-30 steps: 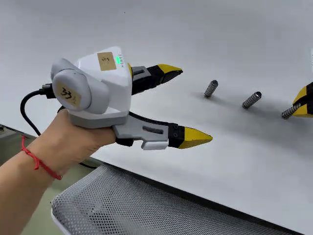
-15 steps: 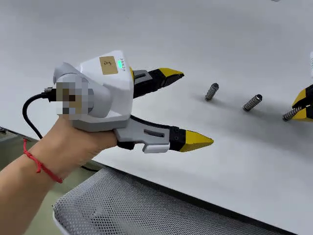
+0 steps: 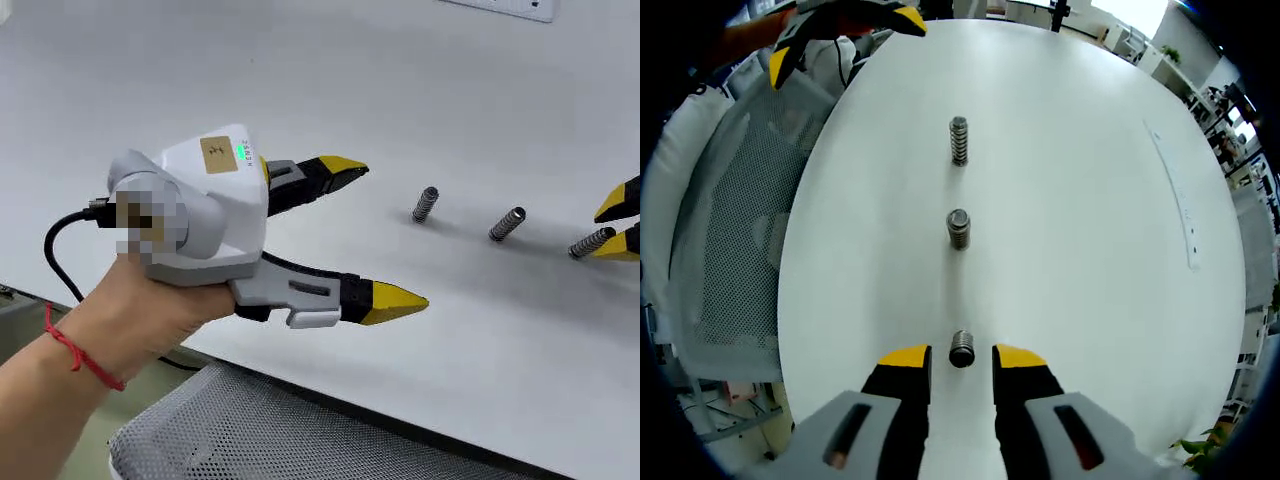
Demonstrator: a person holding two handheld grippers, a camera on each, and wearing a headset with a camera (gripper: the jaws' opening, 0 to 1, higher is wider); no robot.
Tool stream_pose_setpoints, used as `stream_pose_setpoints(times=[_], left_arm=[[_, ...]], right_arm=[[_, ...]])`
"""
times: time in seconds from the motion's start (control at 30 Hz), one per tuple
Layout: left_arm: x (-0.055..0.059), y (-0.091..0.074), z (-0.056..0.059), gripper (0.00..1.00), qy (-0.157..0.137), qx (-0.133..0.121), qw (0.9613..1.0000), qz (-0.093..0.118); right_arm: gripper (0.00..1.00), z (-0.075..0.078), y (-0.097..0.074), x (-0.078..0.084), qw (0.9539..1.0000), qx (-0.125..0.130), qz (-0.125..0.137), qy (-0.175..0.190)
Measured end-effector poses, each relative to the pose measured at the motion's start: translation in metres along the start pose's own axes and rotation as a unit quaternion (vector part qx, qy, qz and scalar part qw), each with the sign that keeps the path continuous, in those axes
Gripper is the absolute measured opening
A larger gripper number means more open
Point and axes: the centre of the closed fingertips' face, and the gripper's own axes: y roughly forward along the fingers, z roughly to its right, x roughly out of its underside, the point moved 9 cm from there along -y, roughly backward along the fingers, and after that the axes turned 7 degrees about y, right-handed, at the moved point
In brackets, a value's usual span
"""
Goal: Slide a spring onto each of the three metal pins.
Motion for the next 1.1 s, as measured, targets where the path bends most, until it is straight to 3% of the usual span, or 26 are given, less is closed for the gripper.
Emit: stream_pose_setpoints(times=[0.27,0.47,0.6,0.73,0.83,0.93,1.0,1.1], left_arm=[[-0.002,-0.002,-0.003,0.84,0.017,0.005,0.9997,-0.016],[-0.001,-0.003,-0.006,0.88,0.034,0.009,0.9988,-0.034],[-0.001,-0.005,-0.010,0.92,0.037,0.006,0.9985,-0.040],[0.000,-0.007,-0.012,0.96,0.041,0.005,0.9982,-0.044],[0.002,-0.008,-0.013,0.99,0.040,0.005,0.9979,-0.050],[0.003,-0.008,-0.014,1.00,0.048,0.008,0.9972,-0.056],[0.004,-0.009,-0.014,1.00,0.047,0.011,0.9969,-0.063],[0.006,-0.009,-0.014,1.00,0.048,0.013,0.9962,-0.072]], right_arm=[[0.35,-0.002,-0.028,0.012,0.9951,0.022,0.075,0.060],[0.44,-0.013,-0.048,0.037,0.9812,0.049,0.145,0.118],[0.51,-0.029,-0.059,0.055,0.9673,0.062,0.192,0.153],[0.60,-0.040,-0.058,0.080,0.9513,0.067,0.234,0.189],[0.68,-0.054,-0.059,0.092,0.9351,0.073,0.280,0.205],[0.75,-0.064,-0.056,0.100,0.9269,0.077,0.299,0.213],[0.79,-0.071,-0.052,0.108,0.9136,0.078,0.328,0.227],[0.83,-0.079,-0.048,0.117,0.8983,0.080,0.355,0.247]])
